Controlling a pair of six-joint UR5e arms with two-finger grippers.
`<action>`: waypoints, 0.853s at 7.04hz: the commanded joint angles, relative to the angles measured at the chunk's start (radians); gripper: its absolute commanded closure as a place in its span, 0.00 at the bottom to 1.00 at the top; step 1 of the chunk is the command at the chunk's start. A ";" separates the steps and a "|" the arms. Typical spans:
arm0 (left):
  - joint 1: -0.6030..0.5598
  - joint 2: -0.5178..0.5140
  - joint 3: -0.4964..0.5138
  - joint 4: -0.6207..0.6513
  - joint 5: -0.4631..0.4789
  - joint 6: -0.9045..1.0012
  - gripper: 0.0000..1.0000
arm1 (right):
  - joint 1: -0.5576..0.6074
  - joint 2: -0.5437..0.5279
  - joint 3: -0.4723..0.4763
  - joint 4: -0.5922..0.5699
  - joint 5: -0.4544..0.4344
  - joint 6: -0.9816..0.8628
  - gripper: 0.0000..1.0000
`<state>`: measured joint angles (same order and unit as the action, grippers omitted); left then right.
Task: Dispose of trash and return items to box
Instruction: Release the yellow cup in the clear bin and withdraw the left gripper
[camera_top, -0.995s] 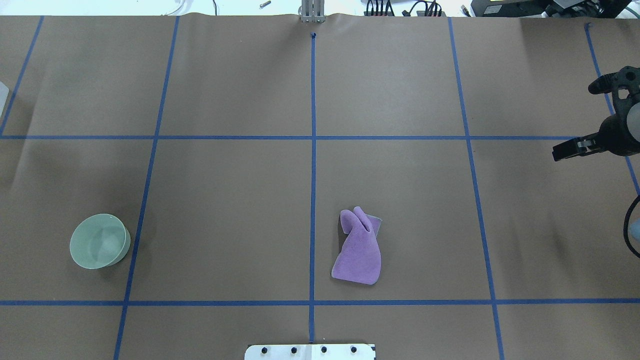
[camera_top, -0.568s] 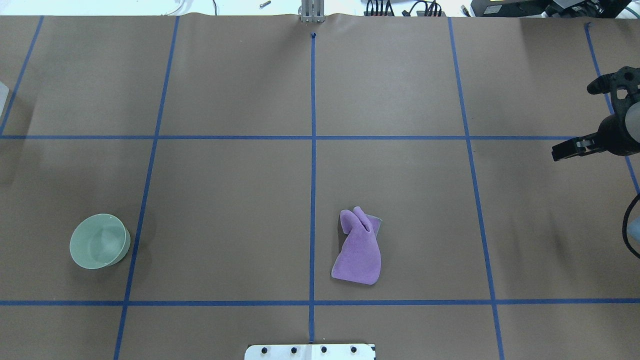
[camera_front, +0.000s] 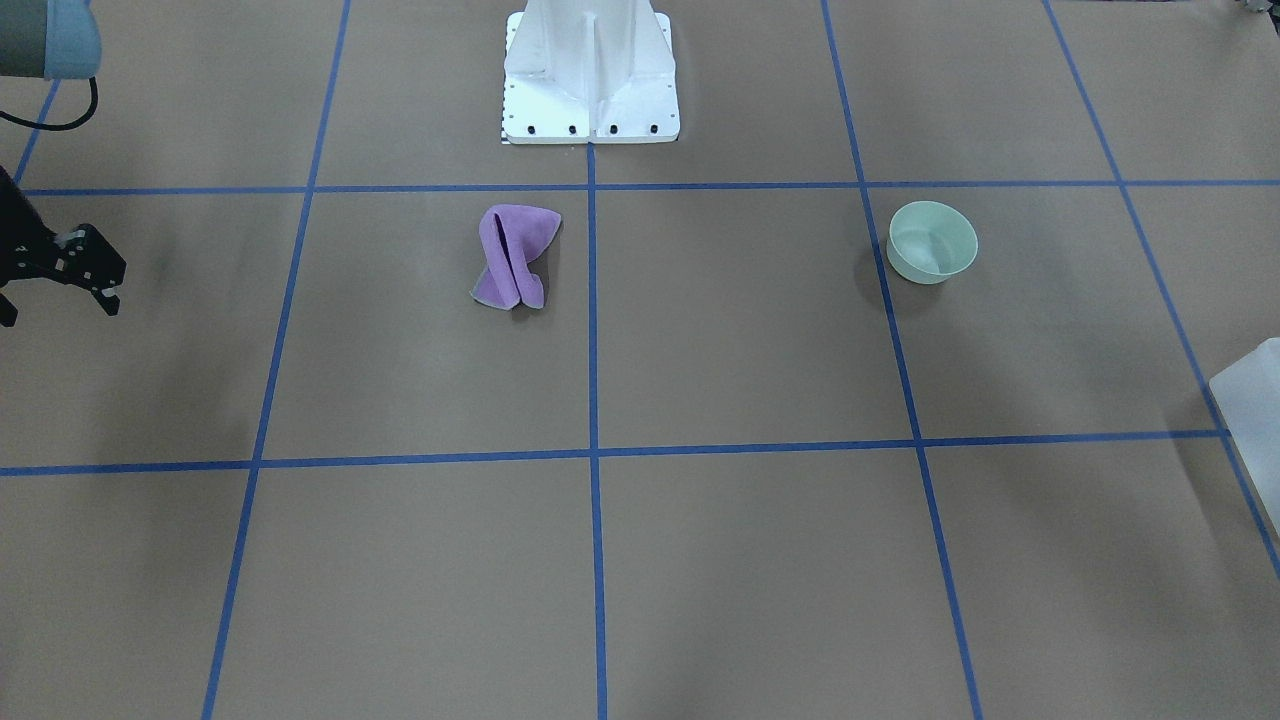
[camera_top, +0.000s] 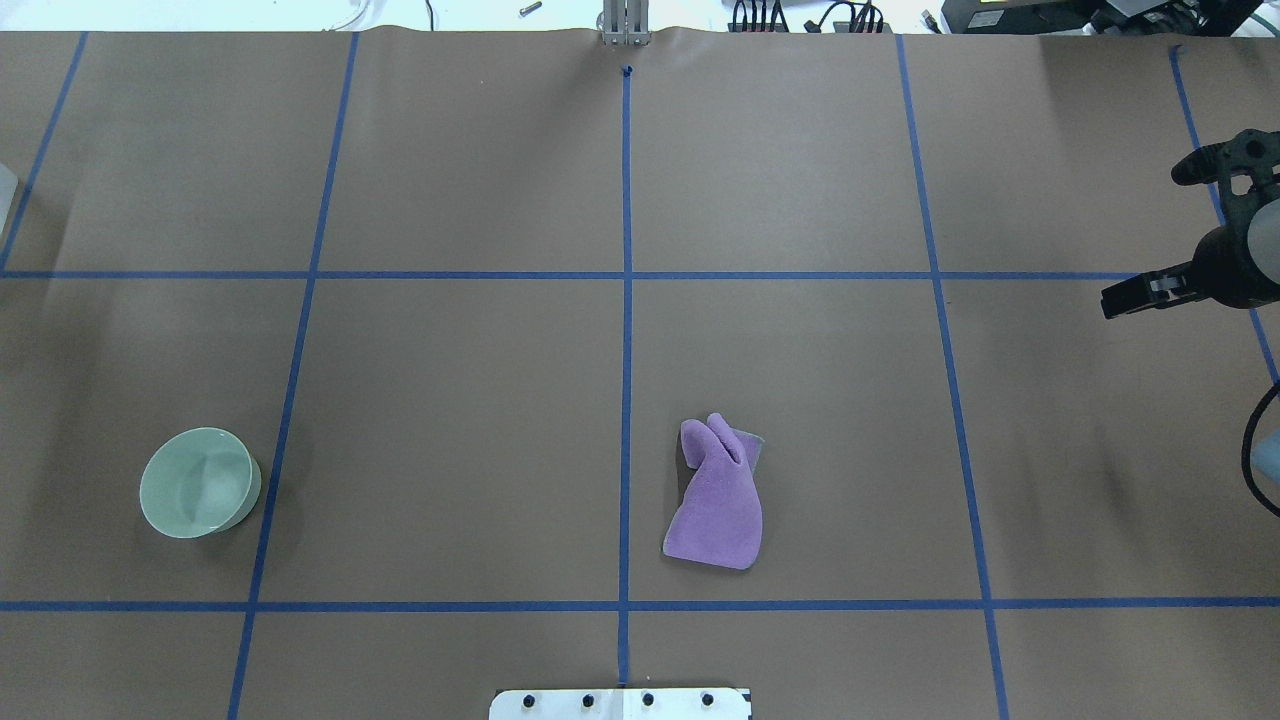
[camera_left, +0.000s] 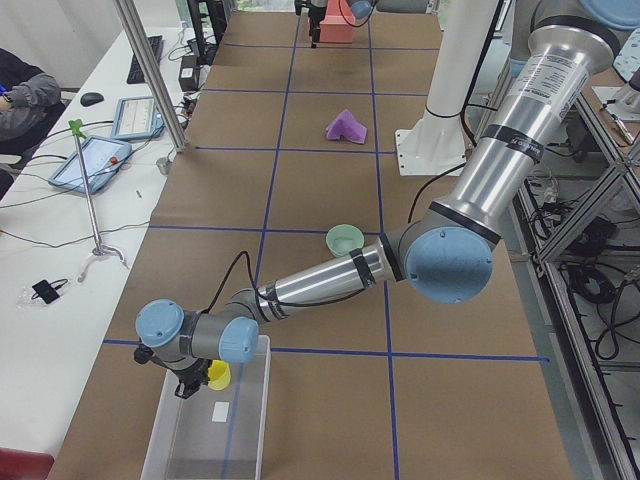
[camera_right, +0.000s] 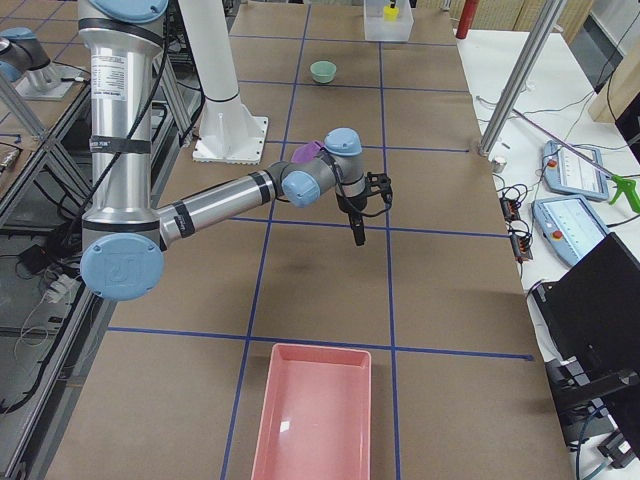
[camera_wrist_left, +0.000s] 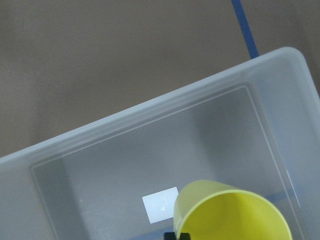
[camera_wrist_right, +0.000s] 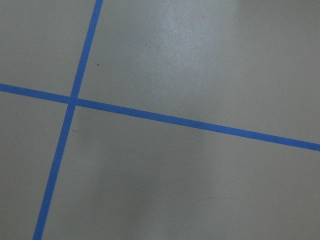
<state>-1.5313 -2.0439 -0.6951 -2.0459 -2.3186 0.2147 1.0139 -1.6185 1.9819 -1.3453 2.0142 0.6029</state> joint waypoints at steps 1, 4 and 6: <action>0.011 0.001 0.002 -0.008 -0.028 -0.020 0.83 | 0.000 0.000 0.000 0.000 -0.002 0.000 0.00; 0.022 0.004 -0.032 -0.040 -0.028 0.009 0.02 | -0.002 0.002 0.000 0.000 -0.002 0.000 0.00; -0.033 0.002 -0.075 -0.013 -0.075 0.011 0.01 | -0.002 0.000 0.000 0.000 0.000 0.000 0.00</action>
<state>-1.5299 -2.0413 -0.7462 -2.0730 -2.3597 0.2220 1.0125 -1.6172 1.9819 -1.3453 2.0129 0.6028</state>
